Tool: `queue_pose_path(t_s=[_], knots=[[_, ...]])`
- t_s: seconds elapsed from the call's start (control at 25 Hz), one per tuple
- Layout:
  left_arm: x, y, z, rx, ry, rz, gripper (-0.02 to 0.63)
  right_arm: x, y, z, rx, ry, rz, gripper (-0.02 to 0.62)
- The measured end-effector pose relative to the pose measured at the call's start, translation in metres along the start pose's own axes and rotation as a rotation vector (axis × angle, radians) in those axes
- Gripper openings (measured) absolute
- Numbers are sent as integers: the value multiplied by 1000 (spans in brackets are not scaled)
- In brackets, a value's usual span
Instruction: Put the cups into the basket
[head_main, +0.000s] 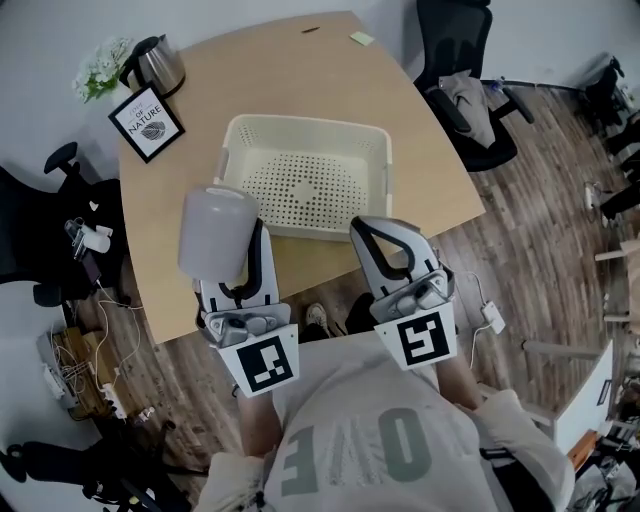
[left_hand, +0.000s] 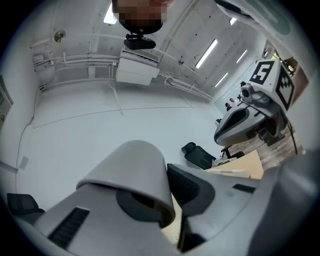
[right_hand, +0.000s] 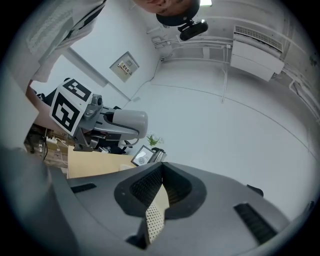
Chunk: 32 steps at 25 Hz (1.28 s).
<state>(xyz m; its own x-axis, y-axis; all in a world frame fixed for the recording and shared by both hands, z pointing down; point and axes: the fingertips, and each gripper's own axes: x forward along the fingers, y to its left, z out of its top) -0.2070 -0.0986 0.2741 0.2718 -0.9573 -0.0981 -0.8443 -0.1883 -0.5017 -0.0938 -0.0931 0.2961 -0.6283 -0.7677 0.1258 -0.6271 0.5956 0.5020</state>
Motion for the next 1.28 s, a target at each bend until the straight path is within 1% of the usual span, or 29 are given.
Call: queue_pose_path(t_s=[0.12, 0.24, 0.36, 0.44, 0.72, 0.84, 0.96, 1.08, 1.16, 1.28], knots=[[9, 1, -1, -5, -3, -13, 52, 8, -7, -5, 16, 21, 1, -2], [16, 4, -1, -11, 3, 1, 52, 20, -15, -6, 45, 1, 9, -2], [23, 9, -4, -26, 23, 34, 52, 39, -17, -9, 65, -22, 48, -2], [32, 9, -5, -35, 33, 58, 52, 50, -20, -11, 54, -30, 83, -2], [80, 7, 3, 35, 74, 81, 52, 83, -52, -18, 35, -82, 163, -2], [109, 1, 1, 64, 110, 52, 52, 98, -72, -22, 57, -111, 175, -2], [137, -6, -11, 54, 148, 43, 52, 113, -85, -30, 86, -121, 195, -2], [157, -15, -17, 55, 169, 29, 52, 124, -95, -37, 93, -134, 213, -2], [169, -22, -21, 90, 191, 3, 52, 130, -101, -43, 88, -135, 220, -2], [187, -32, -34, 172, 241, -50, 52, 141, -110, -52, 82, -132, 223, -2]])
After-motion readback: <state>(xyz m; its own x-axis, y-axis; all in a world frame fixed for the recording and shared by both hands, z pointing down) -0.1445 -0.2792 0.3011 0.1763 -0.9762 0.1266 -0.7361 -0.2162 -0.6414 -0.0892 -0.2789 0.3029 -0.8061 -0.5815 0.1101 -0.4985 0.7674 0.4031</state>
